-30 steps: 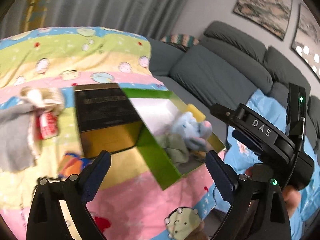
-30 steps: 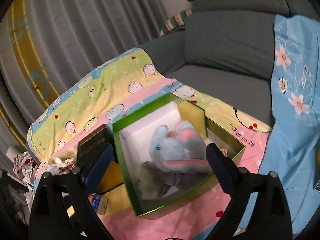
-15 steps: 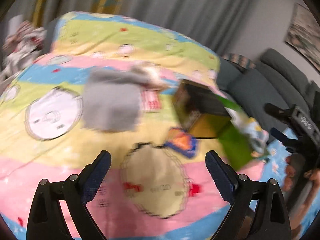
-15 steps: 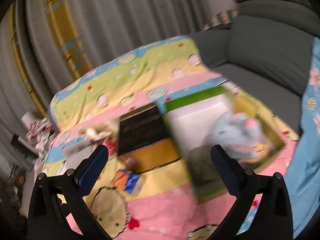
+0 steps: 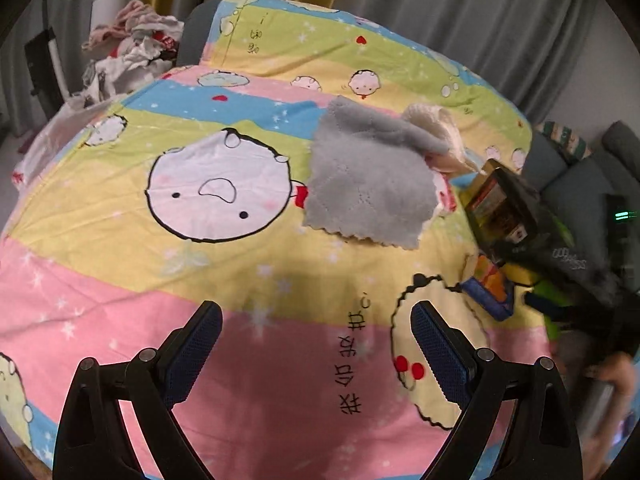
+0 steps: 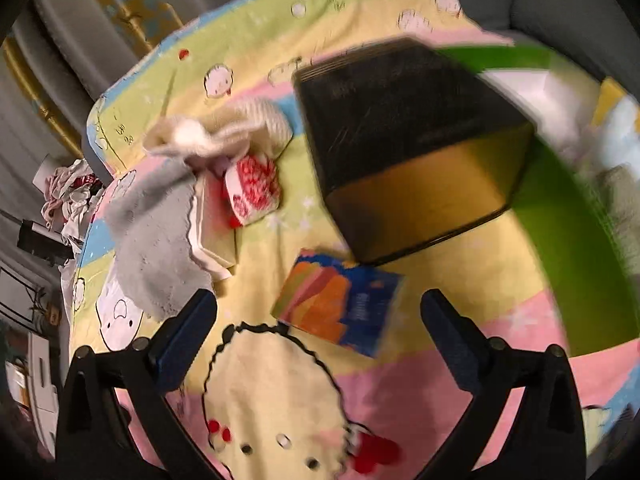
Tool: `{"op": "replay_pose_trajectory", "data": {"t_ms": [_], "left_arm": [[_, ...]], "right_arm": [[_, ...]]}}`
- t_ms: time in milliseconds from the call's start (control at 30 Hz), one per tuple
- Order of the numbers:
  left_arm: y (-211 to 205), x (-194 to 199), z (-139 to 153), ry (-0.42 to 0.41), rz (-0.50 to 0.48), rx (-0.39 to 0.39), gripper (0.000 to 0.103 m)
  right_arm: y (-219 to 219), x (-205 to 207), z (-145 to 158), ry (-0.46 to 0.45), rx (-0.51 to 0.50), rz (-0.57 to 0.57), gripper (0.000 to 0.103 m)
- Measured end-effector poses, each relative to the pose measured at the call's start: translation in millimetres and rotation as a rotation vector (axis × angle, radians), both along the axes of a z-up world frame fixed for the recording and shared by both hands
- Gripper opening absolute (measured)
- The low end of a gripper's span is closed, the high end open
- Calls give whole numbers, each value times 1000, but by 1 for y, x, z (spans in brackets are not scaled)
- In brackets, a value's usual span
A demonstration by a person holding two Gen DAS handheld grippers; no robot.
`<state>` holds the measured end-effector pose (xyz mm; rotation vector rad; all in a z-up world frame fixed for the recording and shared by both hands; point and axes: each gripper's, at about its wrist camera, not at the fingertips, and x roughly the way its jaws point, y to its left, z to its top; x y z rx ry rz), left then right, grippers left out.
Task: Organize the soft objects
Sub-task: 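Move the right gripper back to the blue-orange Tempo tissue pack, then grasp the Tempo tissue pack with the right gripper and lift it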
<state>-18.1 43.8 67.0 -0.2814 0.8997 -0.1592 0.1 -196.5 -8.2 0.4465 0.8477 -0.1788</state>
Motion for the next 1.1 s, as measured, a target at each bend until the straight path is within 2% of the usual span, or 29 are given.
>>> {"op": "replay_pose_trajectory", "data": {"t_ms": [133,200,233,300,333,467,600,733,833,900,967,1100], "left_arm": [[5,0,5,-4,6,-17,95],[7,-1,7,-10,7,-11,95],[8,-1,8,-14,9,-10,95],[10,-1,10,-18,21,-7,95],[12,-1,10,-17,26,-6,95],[19,1,11,-12,42,-19,95],[23,1,12,-13,55,-16,95],[22,0,12,-12,61,-9,95],[25,-1,13,-13,61,-28,95],[25,0,13,-14,56,-26,95],[24,0,13,-9,47,-31,95],[12,2,4,19,-20,-85,95]], "right_arm": [[9,9,-14,44,-82,-42,102],[11,12,-21,65,-95,-22,98],[11,14,-22,72,-108,-17,95],[16,13,-19,64,-176,-4,81],[19,12,-17,60,-175,20,81],[34,4,-9,53,-83,187,81],[70,-9,4,24,-66,427,81],[95,-20,11,-5,-30,594,83],[101,-25,13,-7,-89,579,90],[93,-27,17,-16,-93,553,92],[73,-31,21,-24,-61,515,92],[44,-28,28,-79,89,473,92]]}}
